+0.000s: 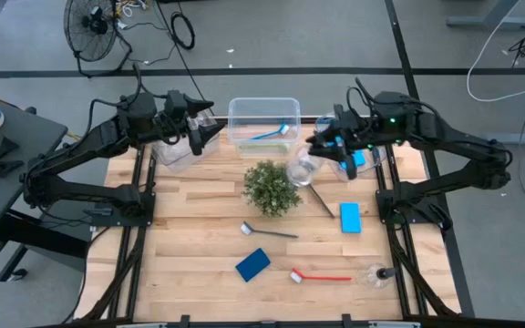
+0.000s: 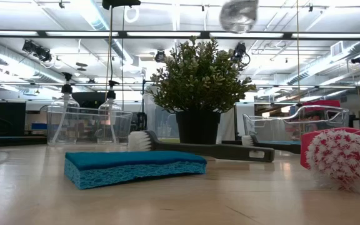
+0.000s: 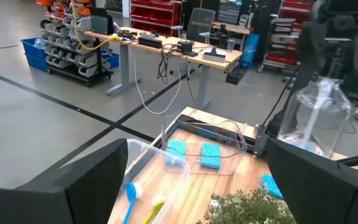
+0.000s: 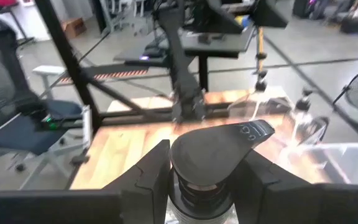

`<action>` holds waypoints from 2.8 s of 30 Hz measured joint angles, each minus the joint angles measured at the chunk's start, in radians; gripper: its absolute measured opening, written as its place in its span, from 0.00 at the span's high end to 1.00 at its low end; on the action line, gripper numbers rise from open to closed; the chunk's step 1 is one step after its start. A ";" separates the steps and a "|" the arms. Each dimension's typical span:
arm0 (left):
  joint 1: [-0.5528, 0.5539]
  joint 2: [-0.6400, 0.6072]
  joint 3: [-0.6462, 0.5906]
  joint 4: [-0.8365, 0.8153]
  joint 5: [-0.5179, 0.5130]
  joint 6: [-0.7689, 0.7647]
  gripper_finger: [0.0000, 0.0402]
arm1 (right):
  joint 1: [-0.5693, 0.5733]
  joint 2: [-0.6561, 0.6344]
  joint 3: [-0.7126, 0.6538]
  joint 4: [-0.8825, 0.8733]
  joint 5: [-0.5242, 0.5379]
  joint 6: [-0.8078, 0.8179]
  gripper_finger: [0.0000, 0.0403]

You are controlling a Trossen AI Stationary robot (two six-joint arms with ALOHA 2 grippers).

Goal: Pick & Place Kitchen Sink Supplies
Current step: Put the transparent soap dispenser into the left transparent bin

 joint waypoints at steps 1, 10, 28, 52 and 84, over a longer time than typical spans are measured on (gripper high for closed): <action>0.000 0.000 0.000 0.000 0.000 0.000 0.04 | 0.011 -0.011 0.000 -0.020 0.000 0.004 0.69; 0.000 0.000 0.000 0.002 -0.012 0.000 0.04 | 0.141 -0.039 -0.006 -0.181 0.028 0.086 0.69; 0.000 0.000 0.000 0.000 -0.012 -0.018 0.04 | 0.339 -0.039 -0.419 0.087 0.140 0.300 0.69; 0.000 0.000 0.000 -0.001 -0.026 -0.019 0.04 | 0.562 -0.047 -0.787 0.411 0.544 0.532 0.69; 0.000 0.000 0.000 -0.001 -0.027 -0.016 0.04 | 0.595 -0.052 -0.802 0.372 0.613 0.328 0.43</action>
